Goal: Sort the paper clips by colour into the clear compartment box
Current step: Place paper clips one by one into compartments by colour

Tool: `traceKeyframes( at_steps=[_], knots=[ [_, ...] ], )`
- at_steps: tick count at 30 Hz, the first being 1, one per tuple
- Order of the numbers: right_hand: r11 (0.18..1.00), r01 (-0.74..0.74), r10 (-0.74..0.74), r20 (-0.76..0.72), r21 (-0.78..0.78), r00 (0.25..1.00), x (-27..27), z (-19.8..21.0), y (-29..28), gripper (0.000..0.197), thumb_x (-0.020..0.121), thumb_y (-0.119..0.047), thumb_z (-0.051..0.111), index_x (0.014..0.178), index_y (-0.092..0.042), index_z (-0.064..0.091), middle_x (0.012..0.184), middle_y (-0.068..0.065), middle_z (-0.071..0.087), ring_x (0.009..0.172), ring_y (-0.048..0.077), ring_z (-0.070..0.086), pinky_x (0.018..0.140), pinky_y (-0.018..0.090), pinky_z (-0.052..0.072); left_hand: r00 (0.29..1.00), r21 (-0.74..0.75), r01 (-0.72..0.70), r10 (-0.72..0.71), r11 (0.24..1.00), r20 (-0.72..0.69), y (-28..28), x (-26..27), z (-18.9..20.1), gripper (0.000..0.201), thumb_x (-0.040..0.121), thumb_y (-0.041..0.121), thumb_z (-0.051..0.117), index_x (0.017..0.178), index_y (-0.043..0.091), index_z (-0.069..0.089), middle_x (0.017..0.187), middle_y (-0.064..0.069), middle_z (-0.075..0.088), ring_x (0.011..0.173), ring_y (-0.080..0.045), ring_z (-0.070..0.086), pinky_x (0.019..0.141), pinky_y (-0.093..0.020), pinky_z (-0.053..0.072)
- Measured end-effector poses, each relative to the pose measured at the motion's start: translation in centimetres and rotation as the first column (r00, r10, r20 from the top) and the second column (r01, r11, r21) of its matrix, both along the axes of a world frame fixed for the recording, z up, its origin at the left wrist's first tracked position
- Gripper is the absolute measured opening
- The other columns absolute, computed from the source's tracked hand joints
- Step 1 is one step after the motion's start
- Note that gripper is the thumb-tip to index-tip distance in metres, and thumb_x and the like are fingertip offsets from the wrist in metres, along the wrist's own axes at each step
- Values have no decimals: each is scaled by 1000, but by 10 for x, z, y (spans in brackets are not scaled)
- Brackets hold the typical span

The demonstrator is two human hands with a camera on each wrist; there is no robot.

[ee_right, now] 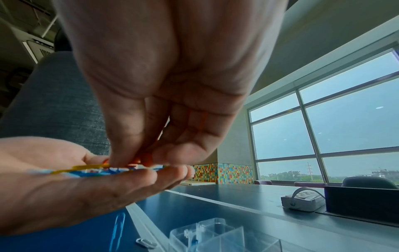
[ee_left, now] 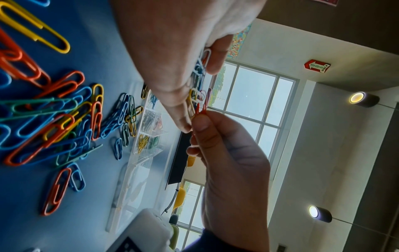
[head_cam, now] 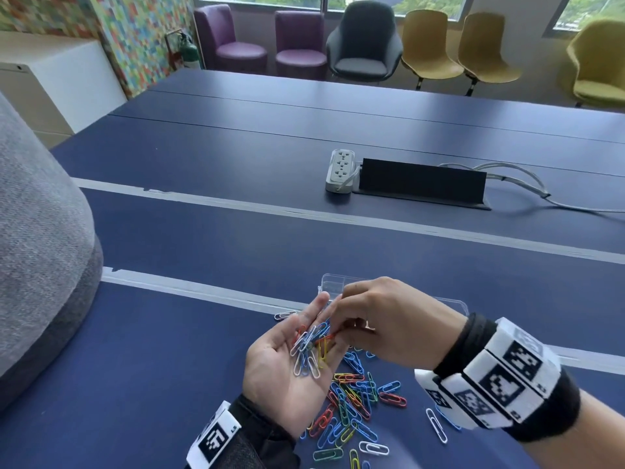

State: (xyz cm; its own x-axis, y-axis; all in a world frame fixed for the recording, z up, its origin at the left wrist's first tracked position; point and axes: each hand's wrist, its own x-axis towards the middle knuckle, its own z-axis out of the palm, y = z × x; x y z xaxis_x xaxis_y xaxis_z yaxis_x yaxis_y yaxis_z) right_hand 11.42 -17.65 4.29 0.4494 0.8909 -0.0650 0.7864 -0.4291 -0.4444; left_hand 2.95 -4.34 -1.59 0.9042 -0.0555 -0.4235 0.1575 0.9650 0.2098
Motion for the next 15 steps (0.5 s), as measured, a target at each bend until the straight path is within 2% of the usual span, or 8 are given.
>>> traceKeyframes(
  at_steps=[3, 7, 11, 13, 15],
  knots=[
    [999, 31, -31, 15, -10, 999, 3, 5, -3, 10, 79, -27, 60, 83, -26, 68, 78, -6, 61, 67, 12, 53, 66, 31, 48, 1000, 17, 23, -22, 1000, -13, 1, 0, -2, 50, 85, 22, 41, 124, -7, 55, 115, -26, 65, 93, -36, 68, 86, -48, 50],
    [997, 47, -49, 20, 60, 999, 4, 11, -4, 4, 73, -21, 61, 71, -22, 65, 68, -7, 61, 58, 6, 46, 59, 22, 43, 994, 18, 108, -107, 994, -25, -1, -3, -3, 61, 88, 40, 40, 125, -6, 56, 124, -25, 61, 115, -37, 59, 92, -54, 46],
    [996, 20, -14, -65, 91, 998, 3, 11, 4, 4, 70, -14, 63, 69, -18, 65, 63, -6, 61, 56, 7, 49, 55, 14, 40, 986, 5, 166, -166, 986, -21, -6, -5, -1, 68, 90, 48, 35, 109, -9, 66, 120, -28, 62, 101, -38, 66, 91, -54, 48],
    [998, 17, -11, -101, 57, 995, 5, 8, 8, 6, 73, -13, 64, 73, -18, 67, 63, -8, 62, 55, 2, 50, 56, 10, 38, 980, 0, 197, -197, 980, -35, -7, -5, -2, 70, 90, 51, 35, 110, -8, 66, 123, -28, 60, 105, -40, 64, 100, -53, 43],
    [1000, 2, -2, -113, -5, 994, 7, 6, 10, 11, 76, -14, 63, 80, -22, 70, 69, -8, 67, 58, 0, 51, 60, 9, 40, 972, 2, 231, -231, 973, -51, -6, -5, -4, 72, 89, 53, 37, 116, -9, 62, 128, -28, 57, 111, -41, 58, 104, -54, 37]
  ],
)
